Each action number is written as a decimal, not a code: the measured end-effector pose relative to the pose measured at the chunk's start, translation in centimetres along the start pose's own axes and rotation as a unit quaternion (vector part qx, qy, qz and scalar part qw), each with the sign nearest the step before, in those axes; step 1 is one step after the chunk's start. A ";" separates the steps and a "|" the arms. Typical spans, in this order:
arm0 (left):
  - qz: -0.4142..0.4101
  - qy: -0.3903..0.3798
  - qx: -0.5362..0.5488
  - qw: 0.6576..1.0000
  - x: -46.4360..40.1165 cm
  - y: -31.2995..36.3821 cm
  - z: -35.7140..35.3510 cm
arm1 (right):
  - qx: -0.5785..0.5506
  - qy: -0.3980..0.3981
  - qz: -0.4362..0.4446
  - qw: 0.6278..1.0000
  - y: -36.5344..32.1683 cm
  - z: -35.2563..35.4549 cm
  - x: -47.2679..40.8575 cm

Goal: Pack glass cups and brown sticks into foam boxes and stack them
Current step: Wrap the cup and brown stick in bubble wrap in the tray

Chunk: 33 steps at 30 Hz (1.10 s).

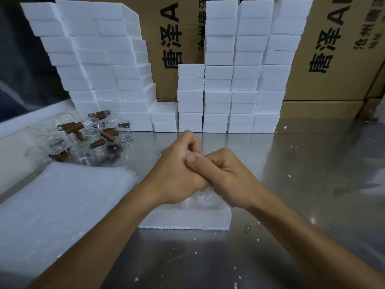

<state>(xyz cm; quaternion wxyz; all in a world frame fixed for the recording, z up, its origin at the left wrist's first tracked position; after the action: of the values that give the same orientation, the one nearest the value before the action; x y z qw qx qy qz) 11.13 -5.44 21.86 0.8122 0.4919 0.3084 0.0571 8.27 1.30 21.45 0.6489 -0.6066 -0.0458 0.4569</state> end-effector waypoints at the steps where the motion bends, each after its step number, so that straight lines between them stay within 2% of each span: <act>1: 0.007 -0.002 0.001 1.000 0.0 -0.3 -0.1 | -0.005 -0.003 -0.001 1.000 0.0 0.0 0.0; 3: 0.007 0.008 -0.002 1.000 -0.2 -0.5 0.2 | -0.013 0.011 0.004 1.000 -0.2 0.4 -0.2; 6: 0.037 0.051 0.016 0.998 -0.6 -1.0 1.7 | -0.023 0.084 0.007 0.996 -0.4 1.8 -0.5; 9: 0.103 0.081 0.073 0.989 -0.9 -2.0 3.1 | 0.078 0.086 0.082 0.990 -1.7 1.8 -0.4; 11: 0.147 0.047 0.105 0.982 -0.7 -2.7 2.9 | 0.146 0.051 0.119 0.981 -2.2 0.9 0.0; 14: 0.189 -0.048 0.115 0.974 -0.2 -3.2 1.6 | 0.163 0.032 0.074 0.983 -1.5 0.7 -0.1; 16: 0.198 -0.077 0.152 0.965 0.0 -3.2 1.2 | 0.121 0.028 0.012 0.992 -0.6 0.9 -0.2; 19: 0.200 -0.075 0.202 0.956 -0.2 -3.2 1.3 | -0.025 0.021 -0.072 0.997 0.5 1.1 -0.3; 23: 0.246 -0.113 0.343 0.899 0.3 -3.4 -0.5 | -0.158 0.024 -0.133 0.978 1.5 1.1 -0.3; 25: 0.264 -0.146 0.363 0.881 0.6 -3.3 -1.7 | -0.198 0.029 -0.175 0.964 2.4 1.0 -0.1; 28: 0.273 -0.152 0.334 0.889 0.6 -3.9 -1.7 | -0.217 0.027 -0.211 0.953 3.1 0.8 0.1; 30: 0.265 -0.131 0.313 0.903 0.3 -4.2 -1.1 | -0.233 0.024 -0.215 0.948 3.1 0.9 0.1; 33: 0.262 -0.098 0.326 0.903 0.1 -4.4 -0.2 | -0.261 0.036 -0.225 0.938 3.3 1.4 -0.1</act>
<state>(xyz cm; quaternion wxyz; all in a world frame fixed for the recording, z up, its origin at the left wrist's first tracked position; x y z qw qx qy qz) 10.15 -7.49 18.10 0.5885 0.7953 0.0890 0.1156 5.58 1.76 19.15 0.5547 -0.7446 -0.2754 0.2492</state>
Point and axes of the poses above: each hand's wrist, its own x-axis away from the middle knuckle, its own z-axis out of the back of the hand, y = z × x, the point moved 10 cm from there along -x, towards the middle knuckle, and after that the axes turned 12 degrees about y, right-handed, at the moved point
